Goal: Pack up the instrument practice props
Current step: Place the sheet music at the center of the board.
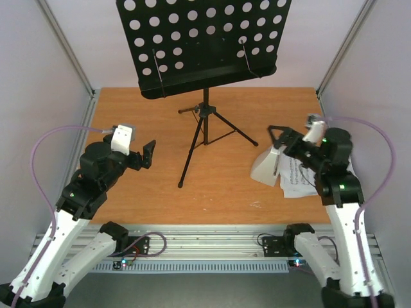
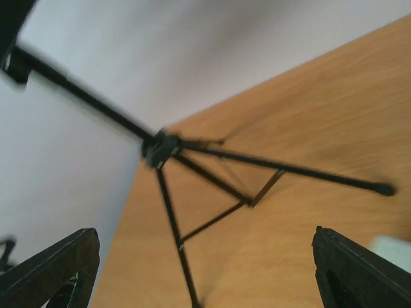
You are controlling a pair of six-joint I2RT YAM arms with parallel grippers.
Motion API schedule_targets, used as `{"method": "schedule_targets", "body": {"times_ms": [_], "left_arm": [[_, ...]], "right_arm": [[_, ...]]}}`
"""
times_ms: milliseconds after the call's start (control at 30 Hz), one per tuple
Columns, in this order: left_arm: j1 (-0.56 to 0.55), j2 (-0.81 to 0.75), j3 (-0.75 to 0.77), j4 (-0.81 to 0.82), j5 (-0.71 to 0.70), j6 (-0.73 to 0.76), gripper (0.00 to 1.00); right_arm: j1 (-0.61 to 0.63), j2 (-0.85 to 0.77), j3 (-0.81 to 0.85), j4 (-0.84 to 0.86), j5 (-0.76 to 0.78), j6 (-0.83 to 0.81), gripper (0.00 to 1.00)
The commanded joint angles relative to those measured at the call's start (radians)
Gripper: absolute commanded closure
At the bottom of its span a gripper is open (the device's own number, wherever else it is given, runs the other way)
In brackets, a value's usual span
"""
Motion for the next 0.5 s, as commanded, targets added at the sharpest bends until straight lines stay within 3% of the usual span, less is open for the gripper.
{"method": "schedule_targets", "body": {"times_ms": [0, 100, 167, 467], "left_arm": [[0.004, 0.005, -0.003, 0.019, 0.005, 0.006, 0.01], [0.003, 0.011, -0.003, 0.016, 0.005, 0.007, 0.01], [0.004, 0.015, -0.005, 0.016, 0.006, 0.007, 0.01], [0.004, 0.031, 0.001, 0.018, 0.014, 0.008, 0.01]], "right_arm": [[0.311, 0.106, 0.052, 0.012, 0.165, -0.109, 0.1], [0.54, 0.205, 0.054, 0.13, 0.322, -0.195, 0.15], [0.626, 0.276, 0.054, 0.229, 0.4, -0.234, 0.19], [0.714, 0.58, 0.098, 0.695, 0.489, -0.35, 0.34]]}}
